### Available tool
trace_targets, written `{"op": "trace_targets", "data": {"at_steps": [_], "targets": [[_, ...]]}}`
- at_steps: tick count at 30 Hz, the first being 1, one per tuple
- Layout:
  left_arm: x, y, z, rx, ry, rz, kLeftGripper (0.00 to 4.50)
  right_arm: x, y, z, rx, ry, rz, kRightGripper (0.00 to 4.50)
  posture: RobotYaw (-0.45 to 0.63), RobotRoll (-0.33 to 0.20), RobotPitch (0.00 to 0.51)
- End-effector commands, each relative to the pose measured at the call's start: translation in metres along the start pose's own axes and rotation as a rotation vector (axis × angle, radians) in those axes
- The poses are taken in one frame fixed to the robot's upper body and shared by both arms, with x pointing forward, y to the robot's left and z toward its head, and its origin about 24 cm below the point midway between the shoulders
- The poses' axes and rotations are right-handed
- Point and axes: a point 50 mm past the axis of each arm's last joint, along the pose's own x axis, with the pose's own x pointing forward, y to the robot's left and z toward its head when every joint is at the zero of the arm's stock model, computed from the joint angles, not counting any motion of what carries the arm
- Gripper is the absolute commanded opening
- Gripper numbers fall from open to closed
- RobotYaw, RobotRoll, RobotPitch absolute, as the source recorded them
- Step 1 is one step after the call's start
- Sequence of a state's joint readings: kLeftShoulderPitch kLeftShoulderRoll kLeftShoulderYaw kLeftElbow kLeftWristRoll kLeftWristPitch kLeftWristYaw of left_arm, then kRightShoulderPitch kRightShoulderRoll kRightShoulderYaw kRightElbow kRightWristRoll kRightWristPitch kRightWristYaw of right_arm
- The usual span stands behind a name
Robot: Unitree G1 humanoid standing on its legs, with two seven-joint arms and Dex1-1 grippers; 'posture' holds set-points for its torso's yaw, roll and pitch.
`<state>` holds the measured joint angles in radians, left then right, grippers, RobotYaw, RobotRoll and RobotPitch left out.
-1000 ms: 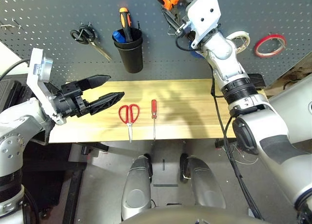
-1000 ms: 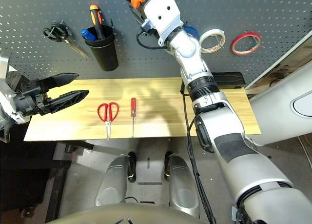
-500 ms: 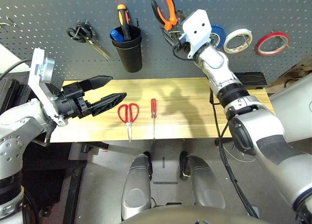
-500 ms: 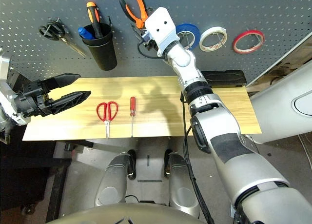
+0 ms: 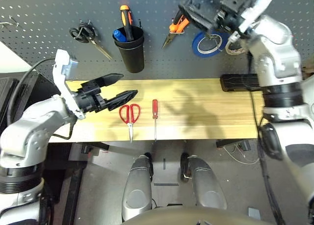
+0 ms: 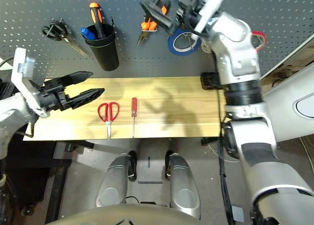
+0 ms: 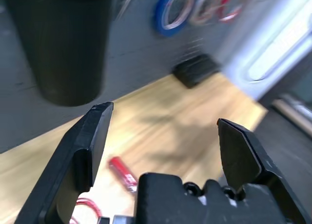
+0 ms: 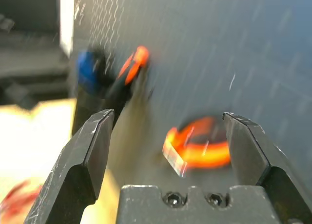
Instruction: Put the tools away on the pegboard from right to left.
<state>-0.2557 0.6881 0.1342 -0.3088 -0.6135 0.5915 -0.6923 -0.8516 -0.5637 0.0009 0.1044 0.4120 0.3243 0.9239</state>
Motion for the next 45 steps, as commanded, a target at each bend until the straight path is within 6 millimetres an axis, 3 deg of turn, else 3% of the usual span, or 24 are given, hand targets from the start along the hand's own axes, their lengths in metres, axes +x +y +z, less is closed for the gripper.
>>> {"op": "trace_targets", "data": {"at_steps": [1,4,11,19,32,40,45], "targets": [[0.014,-0.005,-0.015,0.004,0.042,0.023,4.5,-0.01,0.024,-0.018,0.073,0.119,0.171,4.44,-0.03,0.0,0.104],[0.026,-0.013,-0.029,-0.044,0.067,0.024,4.5,-0.022,0.039,-0.038,0.118,0.204,0.222,4.44,-0.04,0.0,0.09],[0.061,-0.018,-0.085,-0.203,0.254,0.146,4.5,-0.032,0.07,-0.081,0.084,0.344,0.343,4.44,-0.07,0.0,0.069],[0.095,-0.023,-0.124,-0.28,0.427,0.238,4.5,-0.042,0.083,-0.107,0.06,0.412,0.363,4.44,-0.11,0.0,0.08],[0.115,-0.03,-0.171,-0.258,0.642,0.317,4.5,-0.071,0.102,-0.125,0.106,0.482,0.366,4.44,-0.18,0.0,0.129],[0.117,-0.036,-0.19,-0.261,0.713,0.384,4.5,-0.076,0.108,-0.117,0.133,0.467,0.352,4.44,-0.24,0.0,0.178],[0.118,-0.039,-0.197,-0.282,0.717,0.408,2.71,-0.08,0.111,-0.113,0.146,0.476,0.348,4.5,-0.25,0.0,0.186]]}}
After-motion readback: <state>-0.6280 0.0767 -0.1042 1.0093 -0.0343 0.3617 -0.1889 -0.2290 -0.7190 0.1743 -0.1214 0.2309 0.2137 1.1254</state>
